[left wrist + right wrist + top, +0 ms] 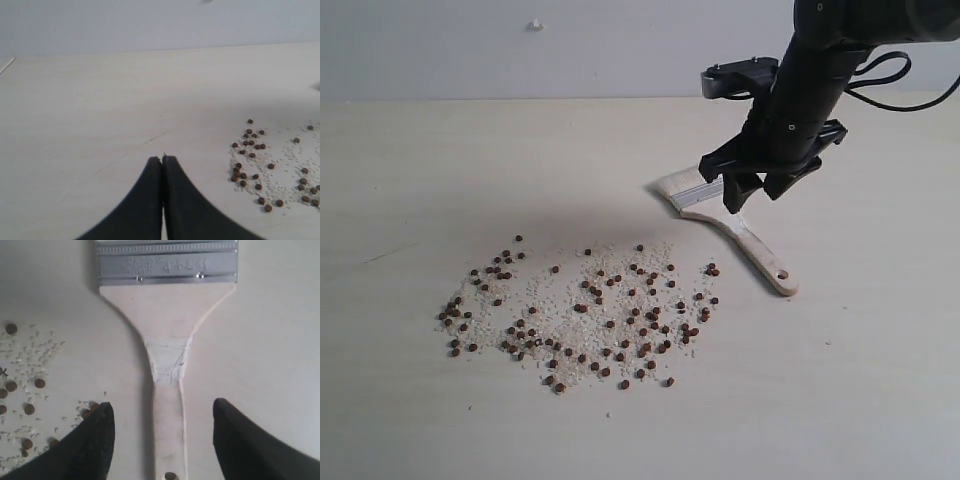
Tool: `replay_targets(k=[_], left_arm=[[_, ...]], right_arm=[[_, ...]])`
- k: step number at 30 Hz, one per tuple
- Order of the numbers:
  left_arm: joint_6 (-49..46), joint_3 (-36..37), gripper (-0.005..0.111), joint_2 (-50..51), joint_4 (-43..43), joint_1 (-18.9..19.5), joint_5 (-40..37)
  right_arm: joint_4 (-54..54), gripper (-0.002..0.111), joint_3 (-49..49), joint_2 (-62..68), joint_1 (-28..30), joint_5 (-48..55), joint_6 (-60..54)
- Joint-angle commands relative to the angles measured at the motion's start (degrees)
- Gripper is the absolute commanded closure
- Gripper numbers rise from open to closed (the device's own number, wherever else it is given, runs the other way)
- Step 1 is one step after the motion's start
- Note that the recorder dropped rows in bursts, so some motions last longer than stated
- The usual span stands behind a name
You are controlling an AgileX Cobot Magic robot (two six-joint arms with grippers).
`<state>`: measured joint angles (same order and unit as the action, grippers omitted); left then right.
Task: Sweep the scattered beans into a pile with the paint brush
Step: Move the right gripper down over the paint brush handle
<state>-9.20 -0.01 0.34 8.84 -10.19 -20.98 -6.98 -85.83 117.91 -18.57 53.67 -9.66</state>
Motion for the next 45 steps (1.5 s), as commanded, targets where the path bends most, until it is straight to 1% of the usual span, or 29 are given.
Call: replay_targets(k=[1,11,37,39,40,43,44,45], left_arm=[[0.27,0.01,0.107,-0.34,-0.28,-0.26,0.58],[0.27,0.01,0.107,-0.34,-0.28,-0.26,0.58],[0.27,0.01,0.107,-0.34,-0.28,-0.26,0.58],[0.27,0.01,0.107,-0.34,-0.28,-0.26,0.58],[0.27,0.01,0.107,-0.34,-0.28,-0.26,0.58],[0.27,0.01,0.107,-0.34,-0.28,-0.26,0.58],[0.27,0.01,0.107,-0.34,-0.28,-0.26,0.58],[0.27,0.01,0.107,-0.34,-0.28,-0.26,0.58]], right_arm=[[-0.42,0.053,-3.05,3.22,-0.06,3.18,-0.75],[0.13,0.053,-5.57,8.20,-0.06,3.36,-0.52],[1.57,0.054,-5.93,11.58,-0.06,0.54,-0.64],[1.57,0.056,-5.93,11.58,-0.06,0.56,-0.64],[1.57,0.059,-5.93,11.58,-0.06,0.56,-0.64],[0.83,0.075,-5.93,11.58,-0.06,0.70,-0.53],[0.10,0.078,-5.93,11.58,-0.06,0.70,-0.53],[-0.21,0.079,-5.93,11.58,-0.06,0.70,-0.53]])
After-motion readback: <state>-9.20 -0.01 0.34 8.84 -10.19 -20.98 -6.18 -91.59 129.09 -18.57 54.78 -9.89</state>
